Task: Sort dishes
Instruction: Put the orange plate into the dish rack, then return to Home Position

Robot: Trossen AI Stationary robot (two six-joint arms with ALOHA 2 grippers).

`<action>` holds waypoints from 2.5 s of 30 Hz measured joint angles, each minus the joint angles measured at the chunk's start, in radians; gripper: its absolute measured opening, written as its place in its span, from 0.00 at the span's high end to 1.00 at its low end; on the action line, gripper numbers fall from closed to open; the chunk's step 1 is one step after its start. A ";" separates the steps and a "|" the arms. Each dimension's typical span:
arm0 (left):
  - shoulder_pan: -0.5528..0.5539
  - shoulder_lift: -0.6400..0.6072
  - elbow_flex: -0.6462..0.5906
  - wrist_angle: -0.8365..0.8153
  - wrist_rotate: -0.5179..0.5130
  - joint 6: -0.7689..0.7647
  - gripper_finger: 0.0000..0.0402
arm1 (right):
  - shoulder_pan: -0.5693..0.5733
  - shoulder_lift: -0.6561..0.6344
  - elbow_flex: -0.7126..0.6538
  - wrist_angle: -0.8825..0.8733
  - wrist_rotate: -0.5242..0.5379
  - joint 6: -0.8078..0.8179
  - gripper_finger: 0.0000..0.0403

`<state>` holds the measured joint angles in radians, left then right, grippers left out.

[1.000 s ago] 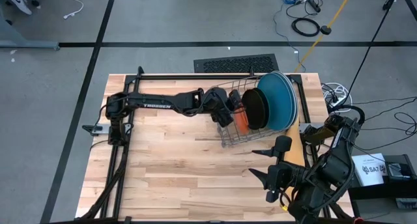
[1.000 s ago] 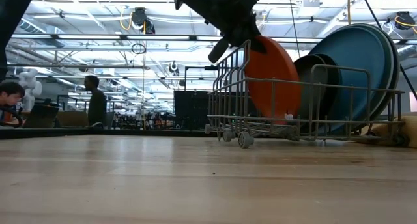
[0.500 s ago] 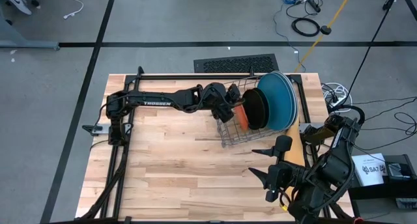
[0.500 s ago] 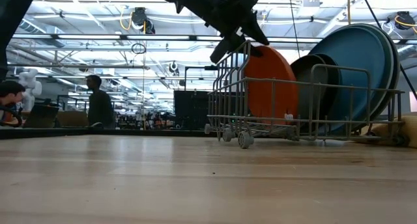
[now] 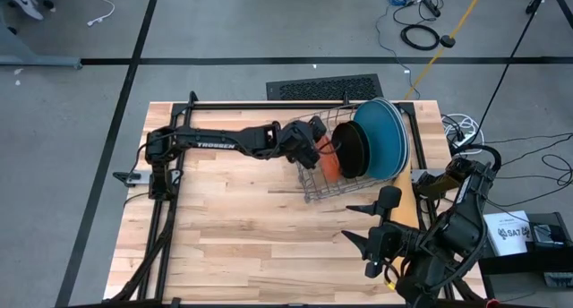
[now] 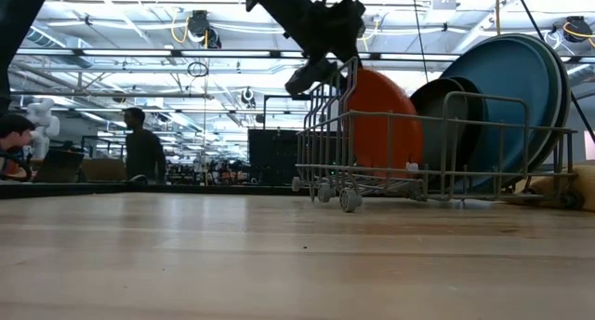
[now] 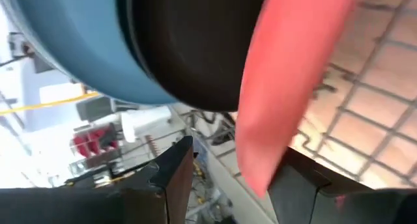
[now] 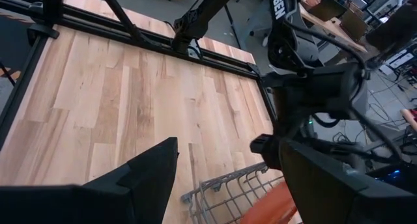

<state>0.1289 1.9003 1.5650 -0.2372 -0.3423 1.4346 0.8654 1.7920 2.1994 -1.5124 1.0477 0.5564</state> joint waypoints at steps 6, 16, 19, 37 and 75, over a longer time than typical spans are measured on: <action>-0.017 -0.002 0.000 -0.068 -0.092 0.004 0.57 | 0.000 0.000 0.000 0.000 0.001 0.000 0.35; -0.066 -0.042 0.001 -0.175 -0.281 0.025 0.57 | 0.000 0.000 0.000 0.001 0.002 0.000 0.35; -0.084 -0.057 0.001 -0.233 -0.327 -0.021 0.57 | 0.000 0.000 0.000 0.001 0.002 -0.002 0.35; -0.176 -0.632 -0.070 -0.227 0.445 -0.939 0.65 | -0.048 0.036 0.001 0.314 0.108 -0.472 0.67; -0.672 -1.245 -1.160 0.477 -0.271 -1.314 1.00 | -0.281 -1.131 -1.853 2.037 -0.601 -0.786 1.00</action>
<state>-0.5436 0.6550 0.4046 0.2396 -0.6130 0.1203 0.5846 0.6610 0.3459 0.5249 0.4466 -0.2297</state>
